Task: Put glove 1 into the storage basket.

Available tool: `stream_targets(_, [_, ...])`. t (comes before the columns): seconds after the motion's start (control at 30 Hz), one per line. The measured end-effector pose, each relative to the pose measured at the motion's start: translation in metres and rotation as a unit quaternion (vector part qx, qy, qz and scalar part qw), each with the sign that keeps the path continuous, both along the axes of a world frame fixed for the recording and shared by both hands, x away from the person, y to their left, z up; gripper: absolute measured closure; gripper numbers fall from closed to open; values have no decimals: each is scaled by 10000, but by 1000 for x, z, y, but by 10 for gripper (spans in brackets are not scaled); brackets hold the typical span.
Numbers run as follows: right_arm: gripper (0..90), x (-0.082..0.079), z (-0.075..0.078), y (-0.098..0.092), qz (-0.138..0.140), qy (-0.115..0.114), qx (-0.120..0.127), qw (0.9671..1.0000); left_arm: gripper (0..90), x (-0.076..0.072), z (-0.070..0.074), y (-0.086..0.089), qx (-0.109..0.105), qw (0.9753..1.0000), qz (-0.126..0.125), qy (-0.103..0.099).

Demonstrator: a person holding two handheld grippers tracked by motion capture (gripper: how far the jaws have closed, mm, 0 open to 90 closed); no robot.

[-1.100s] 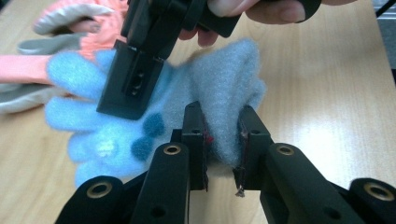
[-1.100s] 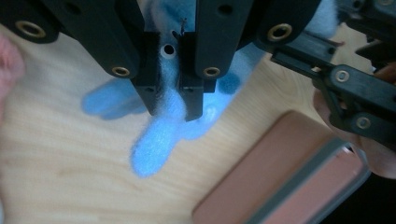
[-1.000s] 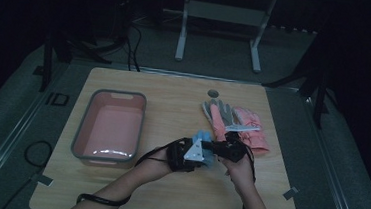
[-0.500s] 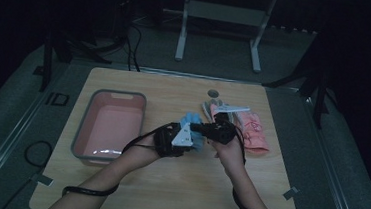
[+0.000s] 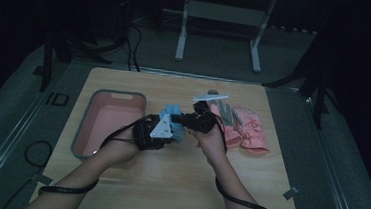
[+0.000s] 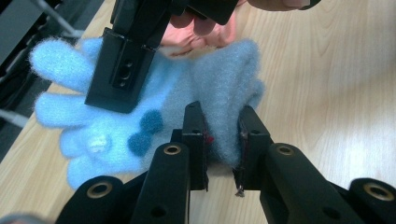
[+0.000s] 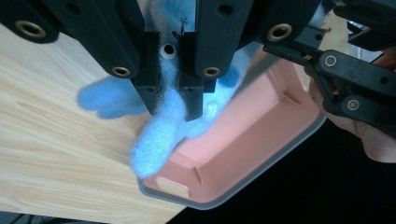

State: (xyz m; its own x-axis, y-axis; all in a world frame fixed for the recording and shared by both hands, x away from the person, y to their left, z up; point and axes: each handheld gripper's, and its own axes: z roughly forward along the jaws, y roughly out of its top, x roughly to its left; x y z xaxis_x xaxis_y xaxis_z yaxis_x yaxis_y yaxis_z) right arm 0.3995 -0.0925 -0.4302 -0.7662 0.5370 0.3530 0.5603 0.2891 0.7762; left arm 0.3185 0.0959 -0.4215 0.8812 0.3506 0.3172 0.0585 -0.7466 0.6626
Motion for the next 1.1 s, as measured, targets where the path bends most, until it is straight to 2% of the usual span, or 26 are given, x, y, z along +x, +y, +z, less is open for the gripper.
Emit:
stream_targets(0.1, [838,2,2,9,76,2,33,10000,777,0,1,5,6,10000,20,-11])
stream_targets(0.13, [837,5,3,18,128,20,67,9999,777,0,3,18,23,9999,92,-36])
stream_targets(0.63, [838,13,-2,98,553,122,-46,9984,777,-6,-9,89,55,9984,561,54])
stream_targets(0.93, [837,19,-17,147,785,291,-79,9965,777,-6,-20,132,8,9965,791,260])
stream_targets(1.03, [837,21,-22,154,798,345,-65,9962,776,-5,-25,140,-17,9958,845,365])
stream_targets(1.1, [838,22,-27,157,796,432,-64,9959,776,-3,-30,142,55,9957,819,429])
